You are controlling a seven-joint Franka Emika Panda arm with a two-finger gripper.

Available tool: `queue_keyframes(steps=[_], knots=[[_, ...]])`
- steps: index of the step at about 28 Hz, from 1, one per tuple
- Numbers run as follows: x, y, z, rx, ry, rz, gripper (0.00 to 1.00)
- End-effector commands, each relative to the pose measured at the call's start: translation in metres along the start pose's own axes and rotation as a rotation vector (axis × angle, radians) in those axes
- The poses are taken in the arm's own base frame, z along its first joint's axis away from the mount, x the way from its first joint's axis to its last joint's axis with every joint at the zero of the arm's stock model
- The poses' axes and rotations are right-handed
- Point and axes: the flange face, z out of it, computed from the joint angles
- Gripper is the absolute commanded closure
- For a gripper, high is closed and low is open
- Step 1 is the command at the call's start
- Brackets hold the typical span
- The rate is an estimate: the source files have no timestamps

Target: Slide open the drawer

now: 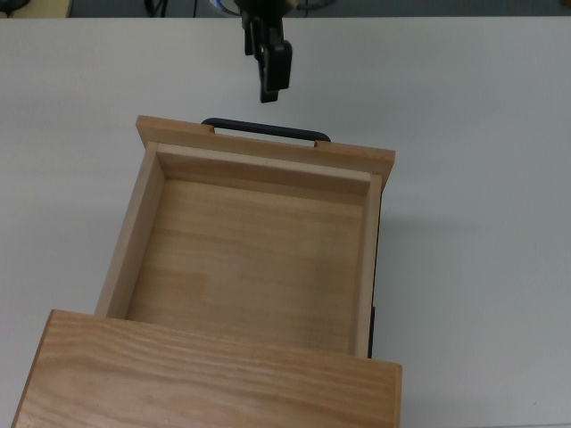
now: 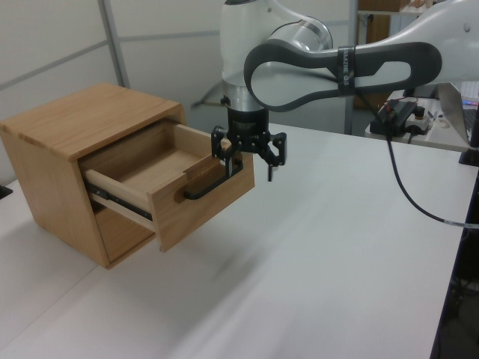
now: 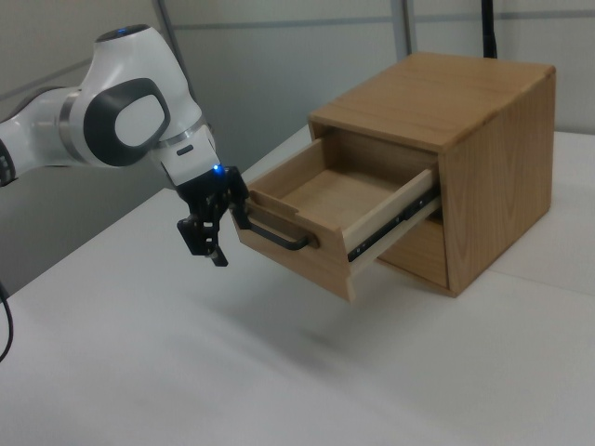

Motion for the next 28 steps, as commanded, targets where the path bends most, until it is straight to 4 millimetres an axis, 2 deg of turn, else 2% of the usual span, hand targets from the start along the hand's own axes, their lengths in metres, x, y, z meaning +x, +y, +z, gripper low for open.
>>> queue_keyframes(steps=[1,2,17,23,28], knots=[[-0.013,0.008,-0.001,-0.062,-0.013,-0.262,0.00],[-0.012,0.009,-0.001,-0.069,-0.018,-0.332,0.00],[-0.009,0.009,0.004,-0.072,-0.041,-0.816,0.00],[-0.004,0.008,0.009,-0.068,-0.061,-0.947,0.00],[-0.001,0.009,0.008,-0.062,-0.066,-0.983,0.00]])
